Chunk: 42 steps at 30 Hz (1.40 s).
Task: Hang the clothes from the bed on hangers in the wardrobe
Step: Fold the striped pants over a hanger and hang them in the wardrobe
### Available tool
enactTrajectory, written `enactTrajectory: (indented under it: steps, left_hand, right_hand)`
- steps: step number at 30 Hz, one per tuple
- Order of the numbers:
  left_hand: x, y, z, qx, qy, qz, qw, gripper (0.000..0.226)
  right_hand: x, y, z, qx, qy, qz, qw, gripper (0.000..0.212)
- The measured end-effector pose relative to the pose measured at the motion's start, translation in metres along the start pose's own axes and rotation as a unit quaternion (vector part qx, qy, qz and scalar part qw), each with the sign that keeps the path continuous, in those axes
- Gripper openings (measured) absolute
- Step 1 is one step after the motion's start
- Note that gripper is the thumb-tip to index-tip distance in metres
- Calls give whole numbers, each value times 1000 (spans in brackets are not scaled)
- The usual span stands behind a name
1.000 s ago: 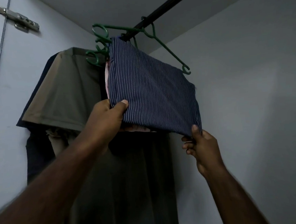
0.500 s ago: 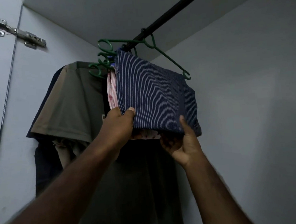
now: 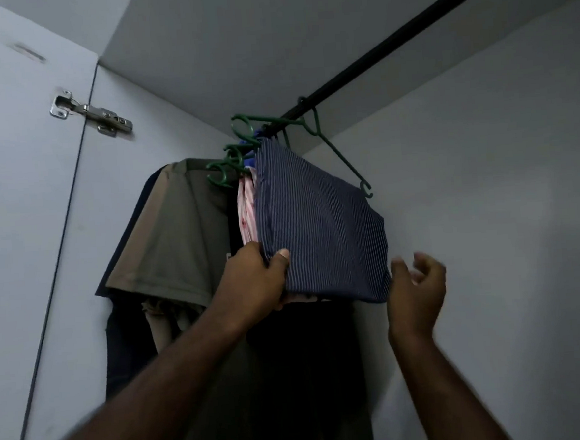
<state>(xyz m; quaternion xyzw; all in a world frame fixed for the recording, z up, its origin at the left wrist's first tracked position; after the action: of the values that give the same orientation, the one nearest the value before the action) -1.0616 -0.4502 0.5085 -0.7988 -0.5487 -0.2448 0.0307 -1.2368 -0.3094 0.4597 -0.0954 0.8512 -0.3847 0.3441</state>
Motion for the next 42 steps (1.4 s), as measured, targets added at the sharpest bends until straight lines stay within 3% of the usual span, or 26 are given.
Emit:
enactTrajectory:
  steps: [2,5,8,12,15,18,21,23,27,33,37,42]
  left_hand:
    - [7,8,-4,4,-27,-90,996,36]
    - [23,25,-21,57,-83,-182,978,51]
    - [49,44,-52,127,-159,-148,968,55]
    - [94,66,-100,175,-223,-59,957,51]
    - [112,69,-132,99,-214,1,972,56]
    - [117,61,-144,9,-183,-13,983,36]
    - [116,57,-151,30,-186,6,982,19]
    - [112,56,-155,57,-212,-45,975,13]
    - [101,59,-166,55,-207,-59,975,17]
    - [87,64,-175,41,-208,-22,977,19]
    - [82,69,-183,75,-228,-42,970,21]
    - [73,75,-183,120,-241,-99,958,30]
  right_hand:
    - [-34,-22,-4,-95,113,22,989,35]
    - [-78,-64,-12,-265,160,81,947,52]
    - [-98,-101,-18,-324,191,137,916,61]
    - [-113,-131,-14,-314,241,103,912,51]
    - [-119,-142,-10,-301,266,87,912,46]
    - [-123,-150,-4,-300,271,69,912,56]
    - [-125,-153,-2,-288,281,52,914,56]
    - [-125,-155,-3,-289,274,54,916,55]
    - [-116,-160,-17,-315,199,157,915,88]
    - [-79,-169,-55,-359,148,278,879,122]
    - [-88,-174,-37,-375,132,276,875,84]
    - [-98,-182,-23,-376,99,291,874,86]
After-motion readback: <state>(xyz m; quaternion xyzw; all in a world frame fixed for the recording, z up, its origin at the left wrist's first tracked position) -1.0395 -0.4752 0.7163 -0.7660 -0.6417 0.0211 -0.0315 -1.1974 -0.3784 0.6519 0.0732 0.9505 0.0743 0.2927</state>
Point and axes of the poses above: each hand's wrist, its own z-axis away from the middle knuckle, its own y-axis out of the back of the hand, x = y × z, the point moved 1 cm from there along -z, towards the middle knuckle, and after that the axes turned 4 degrees about x, right-handed, at the moved point
